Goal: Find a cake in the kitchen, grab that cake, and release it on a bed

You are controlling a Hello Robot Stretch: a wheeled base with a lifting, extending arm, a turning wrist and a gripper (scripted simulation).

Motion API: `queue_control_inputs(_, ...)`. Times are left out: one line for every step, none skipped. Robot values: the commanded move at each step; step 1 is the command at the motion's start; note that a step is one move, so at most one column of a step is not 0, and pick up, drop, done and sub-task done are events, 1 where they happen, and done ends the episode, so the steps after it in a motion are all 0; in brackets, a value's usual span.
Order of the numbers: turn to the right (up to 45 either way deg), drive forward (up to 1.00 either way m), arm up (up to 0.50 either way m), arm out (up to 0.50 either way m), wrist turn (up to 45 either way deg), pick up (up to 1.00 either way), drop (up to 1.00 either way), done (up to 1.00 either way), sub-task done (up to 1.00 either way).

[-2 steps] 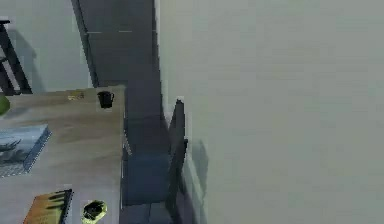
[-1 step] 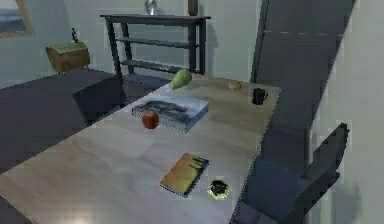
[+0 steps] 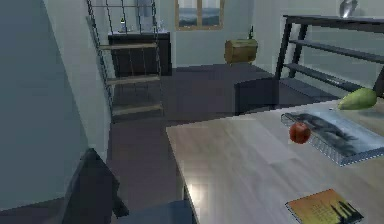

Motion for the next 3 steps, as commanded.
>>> queue_control_inputs(-33.0, 0.00, 0.00, 0.00, 0.0, 0.00, 0.00, 0.00, 0.00)
queue_control_inputs(0.0, 0.00, 0.50, 0.00, 0.0, 0.00, 0.00, 0.00, 0.00)
queue_control_inputs(0.0, 0.00, 0.36, 0.00, 0.0, 0.00, 0.00, 0.00, 0.00)
